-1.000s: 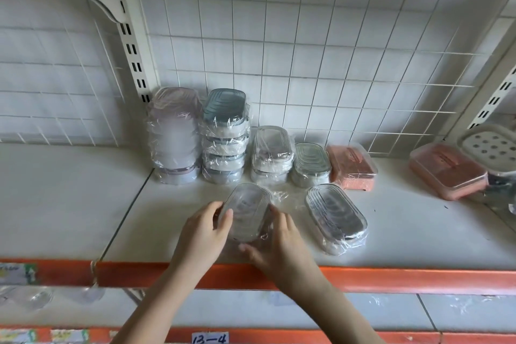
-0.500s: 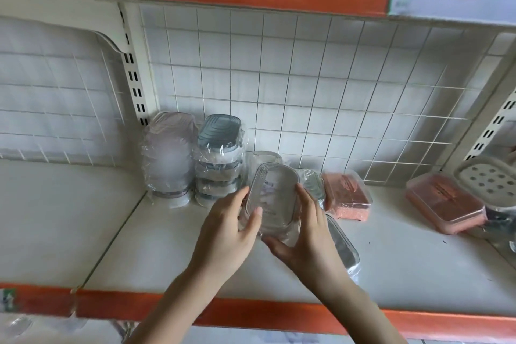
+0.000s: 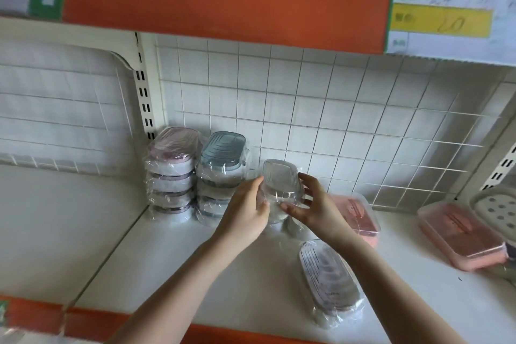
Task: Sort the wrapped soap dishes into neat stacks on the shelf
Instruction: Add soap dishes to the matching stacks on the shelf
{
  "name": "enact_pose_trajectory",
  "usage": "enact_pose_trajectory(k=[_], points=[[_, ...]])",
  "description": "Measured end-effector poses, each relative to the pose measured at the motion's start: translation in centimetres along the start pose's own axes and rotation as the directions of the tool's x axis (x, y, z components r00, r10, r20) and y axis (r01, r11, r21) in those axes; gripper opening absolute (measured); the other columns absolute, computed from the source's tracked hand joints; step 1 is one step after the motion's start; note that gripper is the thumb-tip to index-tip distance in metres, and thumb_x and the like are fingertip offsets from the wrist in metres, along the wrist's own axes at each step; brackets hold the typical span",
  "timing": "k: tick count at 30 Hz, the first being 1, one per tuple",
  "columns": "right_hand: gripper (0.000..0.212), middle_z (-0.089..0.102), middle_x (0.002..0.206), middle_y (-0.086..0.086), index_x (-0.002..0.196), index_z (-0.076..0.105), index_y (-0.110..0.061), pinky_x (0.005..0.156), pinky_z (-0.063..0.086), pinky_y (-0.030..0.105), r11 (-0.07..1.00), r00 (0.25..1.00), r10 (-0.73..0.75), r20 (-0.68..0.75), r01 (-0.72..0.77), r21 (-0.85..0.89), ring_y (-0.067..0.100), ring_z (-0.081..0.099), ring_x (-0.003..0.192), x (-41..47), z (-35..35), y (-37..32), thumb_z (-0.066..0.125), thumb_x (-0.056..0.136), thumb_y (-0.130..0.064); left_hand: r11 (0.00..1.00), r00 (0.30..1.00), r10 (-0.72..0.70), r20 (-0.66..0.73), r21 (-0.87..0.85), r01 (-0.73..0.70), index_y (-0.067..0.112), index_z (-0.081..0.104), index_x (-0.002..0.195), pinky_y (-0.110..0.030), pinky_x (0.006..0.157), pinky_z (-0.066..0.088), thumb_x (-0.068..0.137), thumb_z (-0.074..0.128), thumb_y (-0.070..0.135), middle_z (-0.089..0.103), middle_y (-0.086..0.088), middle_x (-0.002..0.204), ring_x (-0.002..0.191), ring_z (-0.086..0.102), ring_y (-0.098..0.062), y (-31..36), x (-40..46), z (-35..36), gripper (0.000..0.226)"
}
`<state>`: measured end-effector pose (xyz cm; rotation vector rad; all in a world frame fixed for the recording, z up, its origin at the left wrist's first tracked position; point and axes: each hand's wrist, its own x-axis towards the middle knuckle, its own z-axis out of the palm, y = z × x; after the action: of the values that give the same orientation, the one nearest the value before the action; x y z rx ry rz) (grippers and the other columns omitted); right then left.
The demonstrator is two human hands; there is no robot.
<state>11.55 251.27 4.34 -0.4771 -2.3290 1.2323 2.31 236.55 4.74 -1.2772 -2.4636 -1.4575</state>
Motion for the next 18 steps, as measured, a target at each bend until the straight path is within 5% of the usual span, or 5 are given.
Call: enact_pose_trajectory(k=[6,18], points=[[0.075,0.057,0.120,-0.006,0.137,0.040,-0.022,0.098,0.048,0.037,0.998,1.000,0.001,-0.020,-0.002,-0.055,0.016,0.060,0.110,2.1,0.8,0.3,0.080,0.074,-0.032,0.994,0.995,0.036,-0.089,0.109,-0.026,-0.004,0.043,0.134,-0.014,0.103,0.022,0.089,0.048,-0.005,0.048,-0.017,0.130,0.125,0.044,-0.029,-1.1,0.0,0.7,0.045],[0.073,0.048,0.138,0.008,0.141,0.035,-0.014,0.095,0.039,0.023,0.968,0.997,-0.059,-0.052,0.044,-0.245,0.022,0.051,0.123,2.5,1.6,0.2,0.072,0.082,-0.035,0.992,0.995,0.033,-0.093,0.126,-0.021,0.004,0.043,0.136,-0.025,0.104,0.031,0.089,0.050,0.000,0.048,-0.009,0.136,0.127,0.044,-0.023,-1.9,-0.1,0.7,0.048]])
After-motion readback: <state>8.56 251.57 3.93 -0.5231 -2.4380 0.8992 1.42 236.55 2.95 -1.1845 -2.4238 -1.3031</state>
